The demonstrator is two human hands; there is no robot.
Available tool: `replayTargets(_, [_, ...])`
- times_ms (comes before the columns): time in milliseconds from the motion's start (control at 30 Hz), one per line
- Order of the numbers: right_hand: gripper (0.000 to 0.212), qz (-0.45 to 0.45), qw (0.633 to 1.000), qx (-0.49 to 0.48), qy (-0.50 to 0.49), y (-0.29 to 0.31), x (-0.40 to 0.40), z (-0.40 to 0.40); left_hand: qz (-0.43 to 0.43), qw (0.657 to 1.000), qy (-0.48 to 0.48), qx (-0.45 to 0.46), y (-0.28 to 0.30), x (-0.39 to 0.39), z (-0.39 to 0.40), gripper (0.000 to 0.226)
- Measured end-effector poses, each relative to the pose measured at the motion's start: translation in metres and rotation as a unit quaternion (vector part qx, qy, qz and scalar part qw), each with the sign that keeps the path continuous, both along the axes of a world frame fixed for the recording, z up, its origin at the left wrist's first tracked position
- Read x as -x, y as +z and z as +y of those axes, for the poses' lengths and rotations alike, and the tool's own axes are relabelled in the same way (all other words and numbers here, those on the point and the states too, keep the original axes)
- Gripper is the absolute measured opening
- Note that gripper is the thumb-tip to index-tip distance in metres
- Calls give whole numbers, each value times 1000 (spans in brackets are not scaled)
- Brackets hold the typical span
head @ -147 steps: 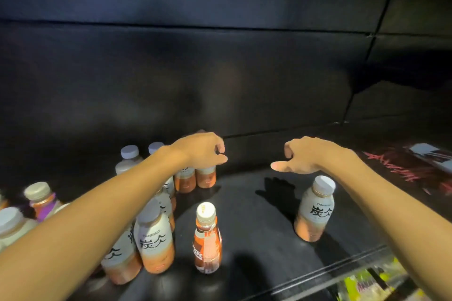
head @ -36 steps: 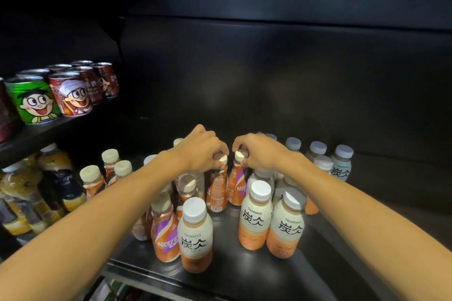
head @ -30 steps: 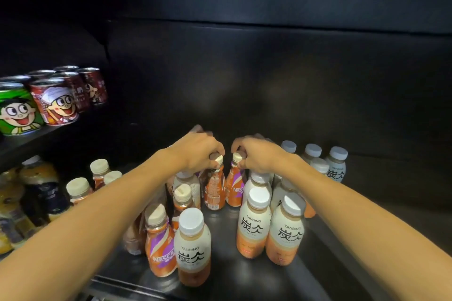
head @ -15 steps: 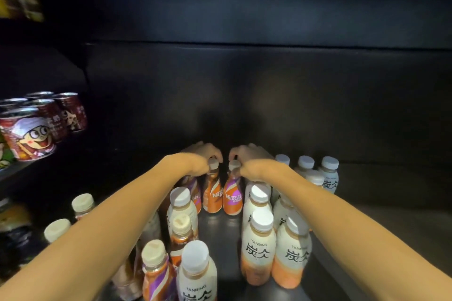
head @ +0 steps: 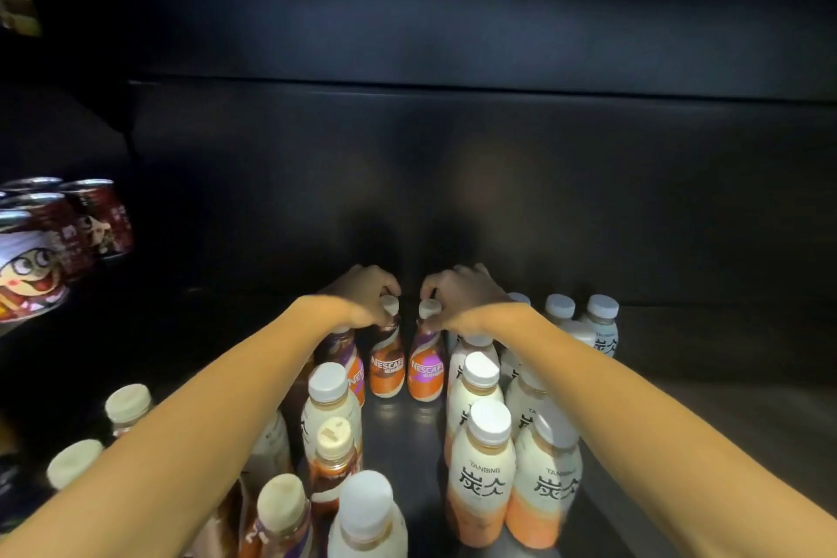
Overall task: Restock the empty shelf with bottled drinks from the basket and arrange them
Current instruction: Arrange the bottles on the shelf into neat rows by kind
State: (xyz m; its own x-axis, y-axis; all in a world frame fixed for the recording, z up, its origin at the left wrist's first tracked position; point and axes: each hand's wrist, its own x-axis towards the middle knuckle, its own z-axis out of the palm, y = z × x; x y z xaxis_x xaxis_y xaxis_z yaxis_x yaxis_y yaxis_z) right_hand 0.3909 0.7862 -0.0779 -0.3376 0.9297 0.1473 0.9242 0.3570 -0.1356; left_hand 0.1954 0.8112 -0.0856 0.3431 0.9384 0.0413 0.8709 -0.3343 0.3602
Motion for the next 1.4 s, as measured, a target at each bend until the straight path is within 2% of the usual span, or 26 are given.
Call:
replayTargets(133, [35, -12, 1000, -17, 10, -1, 2, 7, -1, 1000, -12, -15, -2, 2, 5, 41])
replayTargets(400, [37, -25, 999, -28, 8, -3, 0, 19, -13, 999, -3, -33, -3, -2, 12, 40])
replayTargets(700, [37, -39, 998, -46, 1, -6, 1, 20, 4, 999, -7, -54, -2, -3, 7, 44])
replayTargets(800, [45, -59, 997, -59, 2, -4, 3, 16, -2, 999, 6, -45, 3, 2, -1, 51])
replayTargets(867, [50, -51, 995, -79, 15, 0, 7, 13, -10, 999, 23, -36, 12, 11, -6, 42])
replayTargets(967, [45, -17, 994, -92, 54, 10, 20, 8, -1, 999, 35, 2, 26, 36, -16, 26])
replayTargets(1100, [40, 19, 994, -18, 106, 19, 45, -2, 38, 996, 57, 57, 27, 70, -28, 30])
replayTargets(1267, [46, 60, 988, 68, 127, 20, 78, -10, 86, 990, 68, 94, 18, 95, -47, 52])
replayTargets(1400, [48, 28, 984, 117, 129, 15, 95, -8, 70, 992, 42, 100, 16, 111, -59, 42])
